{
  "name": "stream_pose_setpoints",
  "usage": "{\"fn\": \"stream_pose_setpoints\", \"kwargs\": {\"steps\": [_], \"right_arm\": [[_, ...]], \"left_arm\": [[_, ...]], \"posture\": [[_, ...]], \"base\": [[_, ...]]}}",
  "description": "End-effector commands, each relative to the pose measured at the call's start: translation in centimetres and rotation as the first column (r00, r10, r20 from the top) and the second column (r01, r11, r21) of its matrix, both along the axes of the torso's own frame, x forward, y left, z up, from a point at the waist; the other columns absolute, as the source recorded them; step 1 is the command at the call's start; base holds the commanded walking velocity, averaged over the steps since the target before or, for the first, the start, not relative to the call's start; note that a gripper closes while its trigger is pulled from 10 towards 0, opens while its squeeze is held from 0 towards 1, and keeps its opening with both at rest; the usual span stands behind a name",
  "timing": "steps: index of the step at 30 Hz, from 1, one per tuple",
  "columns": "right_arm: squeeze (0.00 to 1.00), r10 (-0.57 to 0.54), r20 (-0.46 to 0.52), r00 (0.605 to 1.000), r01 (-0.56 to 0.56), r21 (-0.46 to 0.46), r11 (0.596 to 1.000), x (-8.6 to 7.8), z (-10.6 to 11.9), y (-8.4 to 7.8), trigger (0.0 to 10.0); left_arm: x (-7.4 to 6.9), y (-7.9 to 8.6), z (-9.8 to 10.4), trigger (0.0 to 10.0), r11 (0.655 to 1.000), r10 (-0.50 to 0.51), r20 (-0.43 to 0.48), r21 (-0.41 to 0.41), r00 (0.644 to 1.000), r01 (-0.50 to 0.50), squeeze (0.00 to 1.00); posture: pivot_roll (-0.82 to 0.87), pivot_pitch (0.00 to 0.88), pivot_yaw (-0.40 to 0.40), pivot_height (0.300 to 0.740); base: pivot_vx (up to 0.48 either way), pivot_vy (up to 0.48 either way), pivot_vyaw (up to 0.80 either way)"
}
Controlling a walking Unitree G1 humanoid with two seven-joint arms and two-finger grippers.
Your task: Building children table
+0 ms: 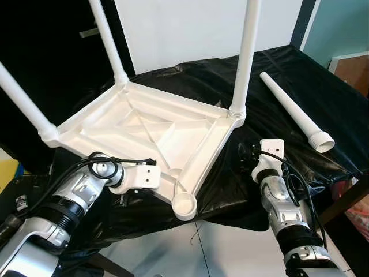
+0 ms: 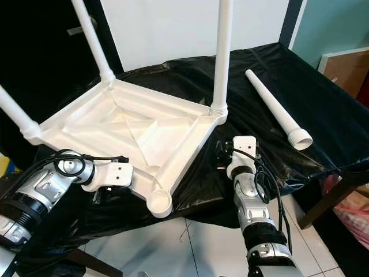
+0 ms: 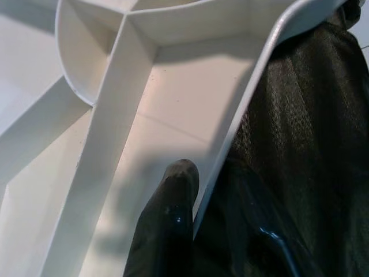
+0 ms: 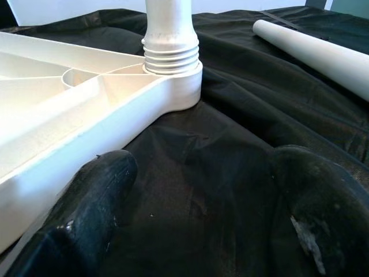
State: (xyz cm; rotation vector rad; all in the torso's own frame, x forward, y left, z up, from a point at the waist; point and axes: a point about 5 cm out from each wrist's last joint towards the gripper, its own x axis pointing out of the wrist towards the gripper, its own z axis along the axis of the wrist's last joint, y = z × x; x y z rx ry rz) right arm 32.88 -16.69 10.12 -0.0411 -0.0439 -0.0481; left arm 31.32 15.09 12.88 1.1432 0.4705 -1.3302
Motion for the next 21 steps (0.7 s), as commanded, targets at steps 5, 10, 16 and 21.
{"fn": "stream_pose_setpoints", "kwargs": {"steps": [5,10,16,21], "right_arm": [[0.00,-0.014,-0.009,1.000,0.014,0.014,1.000,-0.3,-0.2,0.0,10.0],[0.00,-0.015,-0.009,1.000,0.015,0.015,1.000,-0.2,-0.2,0.0,10.0],[0.00,-0.010,-0.009,1.000,0.010,0.018,1.000,0.0,0.0,0.2,10.0],[0.00,0.001,-0.004,1.000,-0.001,0.016,1.000,0.1,0.1,0.5,10.0]], "left_arm": [[-0.5,-0.4,-1.7,0.0,0.999,0.024,-0.043,-0.028,0.999,-0.025,0.00],[-0.8,-1.4,-1.8,0.0,0.997,0.026,-0.014,-0.075,1.000,-0.027,0.00],[-1.2,-3.0,-1.9,0.0,0.994,0.021,0.068,-0.109,0.997,-0.013,0.00],[-1.1,-4.6,-1.1,10.0,0.980,0.019,0.140,-0.198,0.990,0.009,1.00]], "posture": [[-0.05,0.021,0.086,0.740],[-0.05,0.021,0.083,0.740],[-0.04,0.023,0.070,0.740],[-0.03,0.029,0.058,0.740]], "base": [[0.000,0.000,0.00],[0.000,0.000,0.00],[0.000,0.000,0.00],[0.000,0.000,0.00]]}}
